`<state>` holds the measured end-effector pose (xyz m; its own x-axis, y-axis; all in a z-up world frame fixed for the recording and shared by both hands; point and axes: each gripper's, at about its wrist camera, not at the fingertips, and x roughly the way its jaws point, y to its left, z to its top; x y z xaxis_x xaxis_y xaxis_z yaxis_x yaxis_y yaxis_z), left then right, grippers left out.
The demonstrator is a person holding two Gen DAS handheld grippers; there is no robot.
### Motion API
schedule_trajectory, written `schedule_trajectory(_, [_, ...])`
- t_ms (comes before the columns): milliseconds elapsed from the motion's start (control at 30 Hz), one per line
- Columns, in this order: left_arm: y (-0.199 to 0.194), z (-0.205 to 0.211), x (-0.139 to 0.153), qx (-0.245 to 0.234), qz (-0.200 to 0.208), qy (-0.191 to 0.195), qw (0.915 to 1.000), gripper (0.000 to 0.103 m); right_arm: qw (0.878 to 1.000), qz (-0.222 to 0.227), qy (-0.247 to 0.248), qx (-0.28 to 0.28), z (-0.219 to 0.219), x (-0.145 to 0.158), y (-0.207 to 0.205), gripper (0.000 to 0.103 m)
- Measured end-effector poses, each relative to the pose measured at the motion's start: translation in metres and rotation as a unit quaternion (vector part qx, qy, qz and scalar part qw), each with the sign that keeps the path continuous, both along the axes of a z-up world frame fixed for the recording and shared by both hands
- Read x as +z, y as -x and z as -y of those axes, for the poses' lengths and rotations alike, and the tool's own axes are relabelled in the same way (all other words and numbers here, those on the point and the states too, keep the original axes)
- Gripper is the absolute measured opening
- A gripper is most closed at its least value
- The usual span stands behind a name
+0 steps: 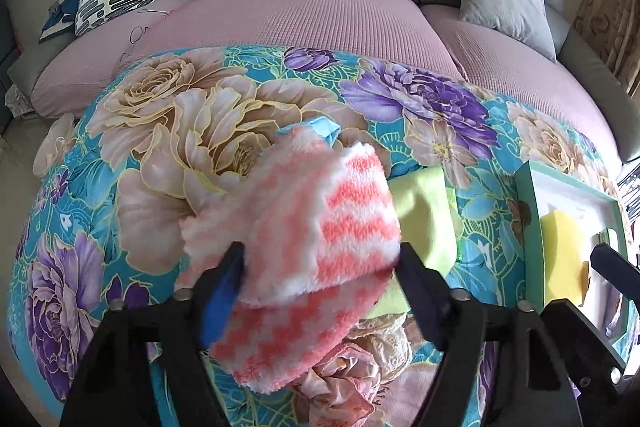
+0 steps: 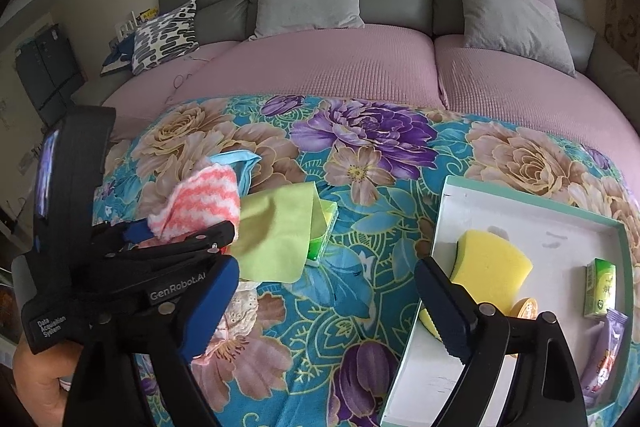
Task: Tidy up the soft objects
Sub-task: 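Grasp and lift the pink striped cloth with the left tool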
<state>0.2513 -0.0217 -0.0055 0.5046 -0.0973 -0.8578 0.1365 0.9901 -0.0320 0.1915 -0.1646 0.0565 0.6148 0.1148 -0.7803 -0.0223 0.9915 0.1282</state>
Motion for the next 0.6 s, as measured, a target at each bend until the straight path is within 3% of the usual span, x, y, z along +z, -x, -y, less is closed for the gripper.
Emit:
schedule_trajectory(100, [0.002,-0.004,0.005,0.001,0.003,0.006,1.0,0.065,1.0,-0.001,-0.001,0.003,0.0,0.0,0.0,0.091])
schedule_trajectory(333, [0.005,-0.02,0.019,0.008,0.009,0.046,0.9989,0.031,1.0,-0.003,0.001,0.001,0.001,0.0,0.0,0.091])
schedule_trajectory(433, [0.007,-0.029,0.026,0.009,0.017,0.075,0.997,0.024,1.0,-0.001,0.001,0.003,0.0,0.001,0.0,0.091])
schedule_trajectory(600, [0.011,-0.046,0.041,0.019,0.042,0.11,0.9929,0.02,1.0,0.002,0.004,0.01,-0.007,0.002,-0.001,0.091])
